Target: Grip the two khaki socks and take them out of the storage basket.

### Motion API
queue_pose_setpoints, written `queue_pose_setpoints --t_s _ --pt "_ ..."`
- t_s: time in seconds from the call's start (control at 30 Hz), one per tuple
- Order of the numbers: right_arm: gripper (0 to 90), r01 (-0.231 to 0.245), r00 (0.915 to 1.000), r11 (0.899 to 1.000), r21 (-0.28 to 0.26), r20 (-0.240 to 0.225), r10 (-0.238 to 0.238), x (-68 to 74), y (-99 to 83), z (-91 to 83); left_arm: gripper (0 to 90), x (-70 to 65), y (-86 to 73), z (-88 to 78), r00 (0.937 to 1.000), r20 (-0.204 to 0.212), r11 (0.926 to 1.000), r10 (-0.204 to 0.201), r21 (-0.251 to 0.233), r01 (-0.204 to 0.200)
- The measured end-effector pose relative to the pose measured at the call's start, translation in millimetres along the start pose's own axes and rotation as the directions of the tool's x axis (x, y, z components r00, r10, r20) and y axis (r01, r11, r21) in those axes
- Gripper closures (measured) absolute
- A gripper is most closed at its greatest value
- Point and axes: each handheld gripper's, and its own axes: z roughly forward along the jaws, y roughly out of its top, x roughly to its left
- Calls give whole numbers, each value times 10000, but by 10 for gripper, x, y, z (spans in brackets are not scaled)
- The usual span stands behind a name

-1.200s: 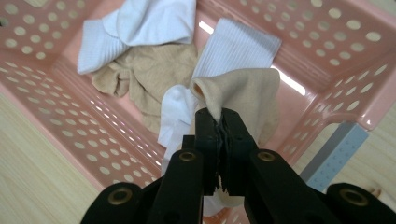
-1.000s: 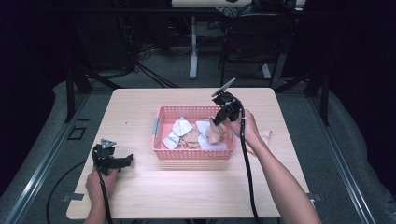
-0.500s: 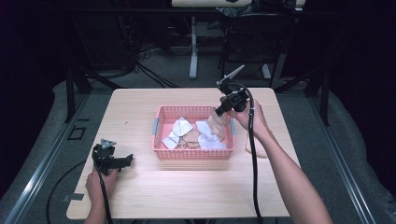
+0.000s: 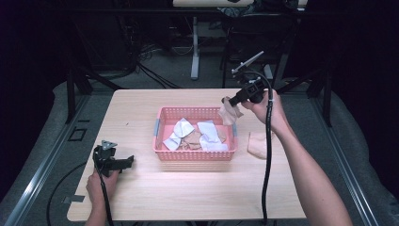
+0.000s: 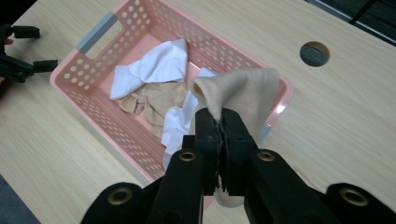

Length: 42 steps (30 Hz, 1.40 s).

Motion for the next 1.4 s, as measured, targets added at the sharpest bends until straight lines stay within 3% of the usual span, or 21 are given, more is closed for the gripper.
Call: queue_pose_setpoints --t_s 0.3,0.6,0.87,1.03,1.17,1.33,1.4 --pt "871 -531 9969 9986 41 587 528 -318 -217 -177 3 0 0 0 10000 11 10000 -3 0 3" --pt "871 -1405 9840 9899 158 1128 1379 -680 -473 -161 4 -1 0 0 10000 5 10000 0 1 0" --pt "871 -2081 9704 9769 477 1351 2001 -914 -680 52 4 -1 -1 0 10000 0 10000 -2 -5 2" --pt "871 -2400 9644 9680 738 1325 2290 -998 -799 265 3 -1 0 0 10000 4 10000 -5 -5 5" --pt "869 -2493 9651 9636 969 1076 2389 -1043 -895 449 3 0 0 0 10000 4 10000 -1 -2 1" --pt "865 -2727 9579 9532 1303 1291 2564 -1080 -1036 721 3 -1 -1 0 10000 0 10000 -1 -5 1" --pt "862 -2844 9557 9495 1324 1179 2698 -1109 -1089 783 4 0 0 0 10000 4 10000 -1 -2 1"
